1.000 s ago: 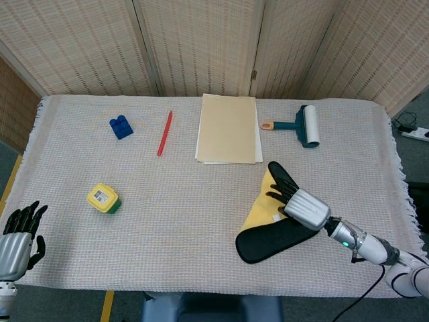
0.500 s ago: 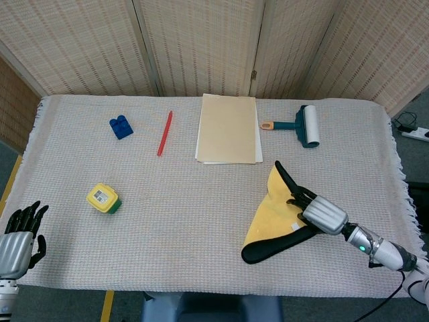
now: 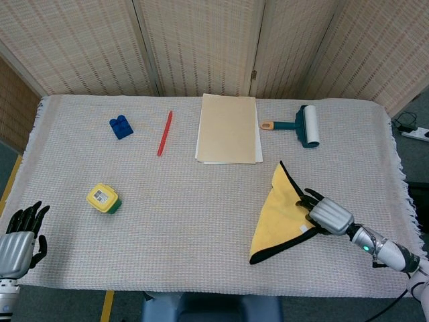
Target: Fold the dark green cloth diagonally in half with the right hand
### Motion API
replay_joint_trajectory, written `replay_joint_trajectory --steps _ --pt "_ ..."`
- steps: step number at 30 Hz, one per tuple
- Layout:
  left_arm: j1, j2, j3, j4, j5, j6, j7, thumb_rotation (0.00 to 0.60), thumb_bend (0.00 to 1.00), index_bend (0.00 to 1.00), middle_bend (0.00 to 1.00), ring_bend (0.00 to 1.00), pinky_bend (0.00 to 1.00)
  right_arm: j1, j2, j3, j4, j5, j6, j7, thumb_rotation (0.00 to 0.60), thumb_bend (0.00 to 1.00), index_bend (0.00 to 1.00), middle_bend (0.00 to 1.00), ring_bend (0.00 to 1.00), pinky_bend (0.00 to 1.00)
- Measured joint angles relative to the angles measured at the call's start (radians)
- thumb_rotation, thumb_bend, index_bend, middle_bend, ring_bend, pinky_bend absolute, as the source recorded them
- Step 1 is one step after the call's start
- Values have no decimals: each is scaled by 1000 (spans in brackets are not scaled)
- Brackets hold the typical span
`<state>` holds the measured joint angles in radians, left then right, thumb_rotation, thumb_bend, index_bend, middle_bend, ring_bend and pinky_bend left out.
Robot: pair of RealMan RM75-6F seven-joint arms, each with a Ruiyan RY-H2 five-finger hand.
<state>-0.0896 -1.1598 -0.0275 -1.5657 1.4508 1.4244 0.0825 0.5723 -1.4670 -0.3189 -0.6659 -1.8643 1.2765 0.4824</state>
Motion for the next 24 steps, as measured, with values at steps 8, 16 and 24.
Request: replay_joint_trajectory --steps 8,16,24 --pt "-1 -1 2 0 0 -1 4 600 823 0 7 0 0 -11 6 1 9 -5 0 1 600 461 759 212 115 0" --pt "-4 -6 3 3 -4 -8 12 600 823 0 7 0 0 -20 4 0 24 -1 -35 -4 600 462 759 211 114 0" --pt "-6 -7 0 5 -11 -11 12 600 822 0 7 0 0 -17 -11 7 42 -4 -43 -12 600 462 759 195 101 0"
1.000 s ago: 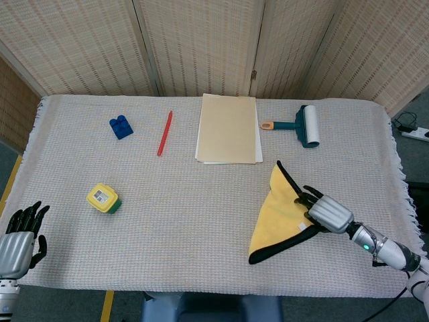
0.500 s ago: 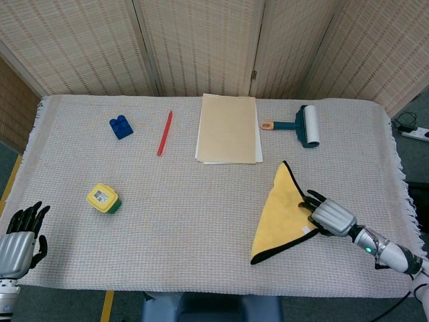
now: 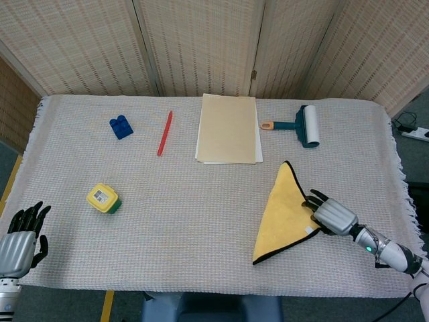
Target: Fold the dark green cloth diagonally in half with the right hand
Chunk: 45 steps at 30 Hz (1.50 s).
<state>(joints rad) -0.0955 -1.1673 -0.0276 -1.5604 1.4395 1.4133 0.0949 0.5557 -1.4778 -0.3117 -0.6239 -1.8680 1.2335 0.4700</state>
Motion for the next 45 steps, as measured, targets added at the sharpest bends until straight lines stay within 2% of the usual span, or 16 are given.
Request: replay_joint_trajectory --steps 4,11,16,20,31,40,45 --pt "0 1 0 0 0 0 -3 600 823 0 7 0 0 2 5 0 -6 -1 -8 -8 600 461 724 159 77 0" --pt "0 3 1 0 1 2 -5 600 822 0 7 0 0 7 33 -2 -58 12 -78 -46 600 462 428 22 0 0" --pt "2 4 0 -3 1 6 -7 600 823 0 7 0 0 12 66 8 -134 33 -119 -105 600 462 206 0 0 0" --pt "2 6 1 -3 5 8 -9 600 823 0 7 0 0 15 92 21 -197 53 -142 -151 600 461 130 0 0 0" --pt "5 10 1 -6 11 18 -17 600 823 0 7 0 0 27 140 60 -315 101 -211 -247 600 460 2 0 0 0" --pt "5 13 1 -5 13 20 -24 600 823 0 7 0 0 30 163 84 -368 118 -220 -287 600 349 0 0 0 0" --pt "6 14 1 -6 14 21 -27 600 822 0 7 0 0 34 176 93 -396 118 -212 -286 600 338 0 0 0 0"
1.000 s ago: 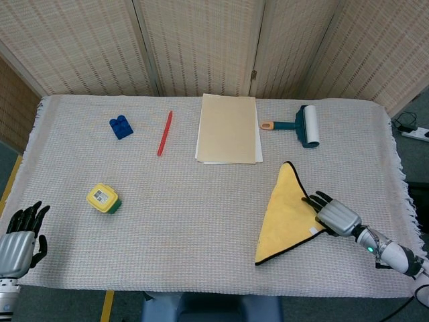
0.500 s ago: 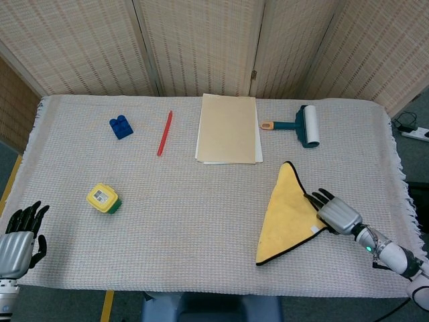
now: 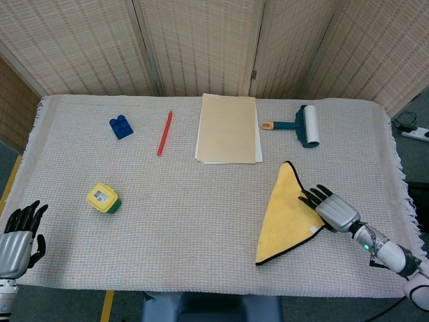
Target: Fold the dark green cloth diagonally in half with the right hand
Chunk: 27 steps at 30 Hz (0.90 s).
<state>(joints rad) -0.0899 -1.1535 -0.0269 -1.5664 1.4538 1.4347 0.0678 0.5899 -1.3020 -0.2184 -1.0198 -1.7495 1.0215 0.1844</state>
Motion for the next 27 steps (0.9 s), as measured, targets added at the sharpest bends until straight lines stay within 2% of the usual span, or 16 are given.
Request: replay_joint_trajectory --steps 7,17,21,27 --pt "2 3 1 -3 4 4 -3 600 823 0 7 0 0 4 27 19 -42 3 16 -28 600 337 0 0 0 0" --pt "7 8 1 -11 12 21 -6 600 823 0 7 0 0 12 57 18 -103 -3 -6 -78 600 337 0 0 0 0" --pt "9 9 2 -11 16 24 -6 600 822 0 7 0 0 -5 97 10 -149 -1 7 -102 600 337 0 0 0 0" --pt "4 2 8 -12 24 13 9 600 823 0 7 0 0 -61 207 -16 -293 12 51 -133 600 337 0 0 0 0"
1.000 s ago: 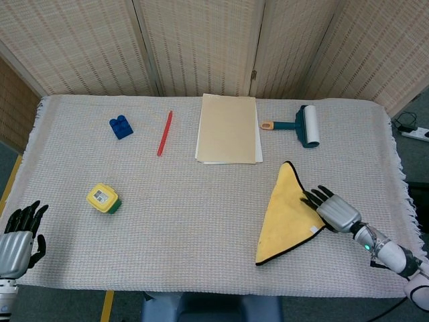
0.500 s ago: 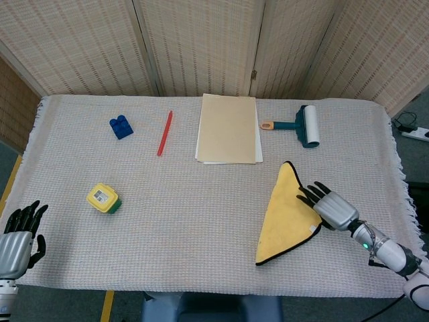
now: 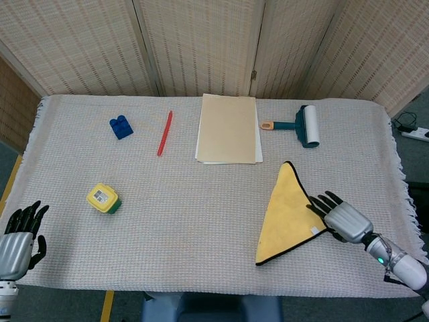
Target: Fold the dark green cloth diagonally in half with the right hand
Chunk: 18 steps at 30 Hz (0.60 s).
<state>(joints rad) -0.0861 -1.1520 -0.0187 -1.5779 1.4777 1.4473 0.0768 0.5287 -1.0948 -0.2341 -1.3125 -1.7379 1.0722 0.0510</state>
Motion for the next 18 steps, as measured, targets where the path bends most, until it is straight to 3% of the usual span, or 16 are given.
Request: replay_joint_trajectory --steps 4,8,13,18 --pt "-3 -5 3 -2 3 -6 9 600 823 0 7 0 0 -54 49 6 -67 20 87 -9 600 337 0 0 0 0" --pt "-2 -1 5 -10 7 -2 10 600 823 0 7 0 0 -112 49 47 -97 72 190 11 600 337 0 0 0 0" --pt "5 11 4 -21 10 16 1 600 823 0 7 0 0 -178 58 98 -182 209 232 1 600 336 0 0 0 0" --pt "16 28 3 -36 20 41 -13 600 823 0 7 0 0 -259 79 132 -324 316 307 -96 600 336 0 0 0 0"
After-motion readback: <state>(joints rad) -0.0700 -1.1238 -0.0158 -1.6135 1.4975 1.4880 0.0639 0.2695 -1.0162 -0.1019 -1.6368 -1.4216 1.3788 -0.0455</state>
